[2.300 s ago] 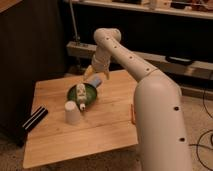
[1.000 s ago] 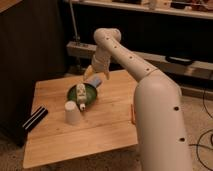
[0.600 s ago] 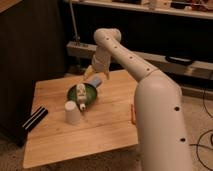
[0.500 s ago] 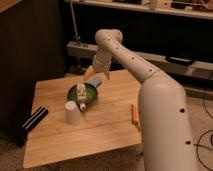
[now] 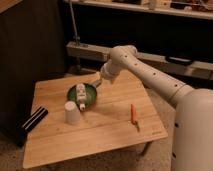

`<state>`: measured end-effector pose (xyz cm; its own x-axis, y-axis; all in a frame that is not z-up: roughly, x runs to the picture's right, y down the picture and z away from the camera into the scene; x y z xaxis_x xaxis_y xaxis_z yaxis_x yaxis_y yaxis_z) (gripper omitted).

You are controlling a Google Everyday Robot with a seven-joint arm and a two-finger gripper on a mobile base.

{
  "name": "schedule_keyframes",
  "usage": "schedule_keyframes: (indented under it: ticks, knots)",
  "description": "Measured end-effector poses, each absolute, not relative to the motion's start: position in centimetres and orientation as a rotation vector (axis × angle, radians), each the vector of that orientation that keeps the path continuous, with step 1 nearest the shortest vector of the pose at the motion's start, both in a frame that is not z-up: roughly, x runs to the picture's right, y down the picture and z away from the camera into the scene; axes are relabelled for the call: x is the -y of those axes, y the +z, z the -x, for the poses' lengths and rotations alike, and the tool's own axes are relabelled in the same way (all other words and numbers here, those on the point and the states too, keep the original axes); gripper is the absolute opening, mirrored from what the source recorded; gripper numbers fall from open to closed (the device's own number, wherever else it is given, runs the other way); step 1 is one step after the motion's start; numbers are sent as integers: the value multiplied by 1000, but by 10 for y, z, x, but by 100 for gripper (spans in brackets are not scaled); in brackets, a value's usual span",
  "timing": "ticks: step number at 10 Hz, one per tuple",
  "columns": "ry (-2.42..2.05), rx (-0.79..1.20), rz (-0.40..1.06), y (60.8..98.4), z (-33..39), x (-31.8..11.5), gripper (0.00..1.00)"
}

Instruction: Drag the ceramic bowl in a circle

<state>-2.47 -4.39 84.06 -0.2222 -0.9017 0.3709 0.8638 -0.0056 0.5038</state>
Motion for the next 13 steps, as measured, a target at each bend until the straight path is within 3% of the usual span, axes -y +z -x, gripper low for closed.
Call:
schedule_keyframes:
  ticks: [5,13]
  knots:
    - [-1633,750,-49,848,26,41,80]
    - [-1633,776,98,943,65,-8,80]
